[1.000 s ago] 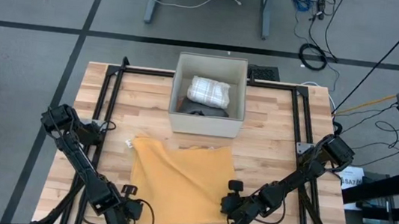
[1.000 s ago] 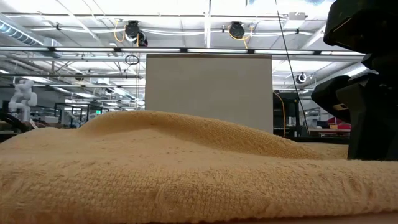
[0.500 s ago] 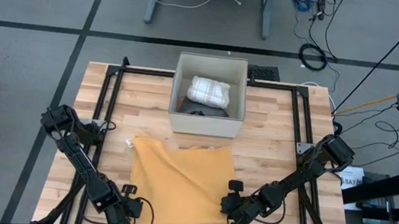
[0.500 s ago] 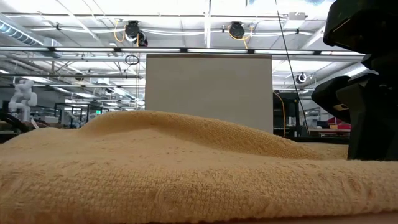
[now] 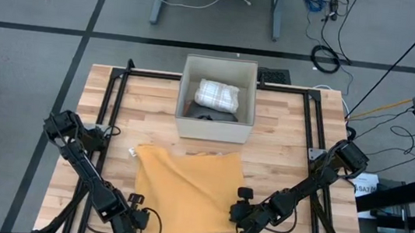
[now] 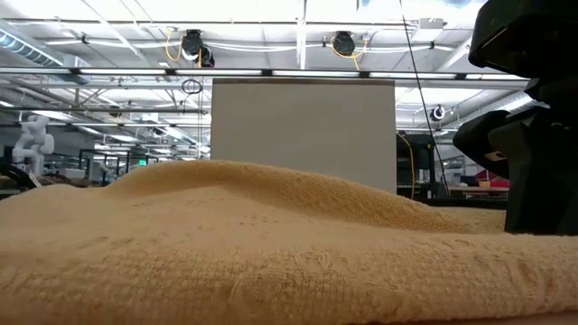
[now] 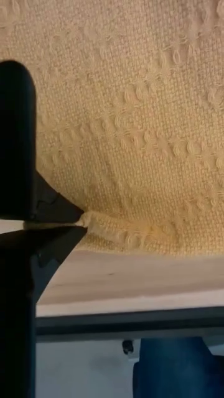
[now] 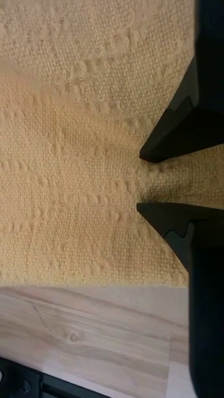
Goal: Fold towel
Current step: Fold the orange towel
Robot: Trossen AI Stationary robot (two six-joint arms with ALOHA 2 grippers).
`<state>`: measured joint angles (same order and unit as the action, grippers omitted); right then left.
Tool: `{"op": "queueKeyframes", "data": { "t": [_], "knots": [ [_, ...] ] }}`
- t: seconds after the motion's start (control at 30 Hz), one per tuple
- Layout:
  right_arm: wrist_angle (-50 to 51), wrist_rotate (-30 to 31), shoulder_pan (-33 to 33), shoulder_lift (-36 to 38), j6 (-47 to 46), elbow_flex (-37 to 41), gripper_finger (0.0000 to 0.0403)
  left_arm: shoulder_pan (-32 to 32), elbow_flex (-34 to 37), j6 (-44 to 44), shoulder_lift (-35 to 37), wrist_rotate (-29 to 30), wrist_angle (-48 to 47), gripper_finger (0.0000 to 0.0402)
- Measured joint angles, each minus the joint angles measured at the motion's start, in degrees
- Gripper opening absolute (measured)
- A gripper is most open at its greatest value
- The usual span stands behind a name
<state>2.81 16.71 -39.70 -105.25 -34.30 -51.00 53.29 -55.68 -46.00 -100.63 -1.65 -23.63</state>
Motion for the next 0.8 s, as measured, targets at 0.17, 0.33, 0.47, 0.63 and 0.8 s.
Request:
{"op": "queueKeyframes", "data": {
  "t": [0.17, 0.33, 0.47, 0.63, 0.8],
  "knots": [
    [0.04, -0.13, 0.0, 0.02, -0.76, -0.04, 0.0112, 0.26, -2.45, 1.44, -0.03, -0.33, -0.52, 0.0005],
    [1.78, -1.0, 0.04, 2.84, 0.04, 0.31, 0.0112, 1.23, -3.19, 1.97, -0.03, -0.32, -1.52, 0.0004],
    [3.77, 5.59, 0.09, 9.26, 3.38, 0.04, 0.0112, 1.73, -3.19, 1.94, -0.01, -0.33, -3.11, 0.0003],
    [9.36, 17.92, 3.04, 13.67, 8.62, 0.1, 0.0112, 1.65, -3.23, 1.99, -0.01, -0.13, -3.02, 0.0003],
    [9.73, 13.99, 10.72, 12.8, 13.32, 0.94, 0.0112, 2.14, -3.25, 1.85, 0.01, 0.19, -3.0, 0.0003]
  ]
}}
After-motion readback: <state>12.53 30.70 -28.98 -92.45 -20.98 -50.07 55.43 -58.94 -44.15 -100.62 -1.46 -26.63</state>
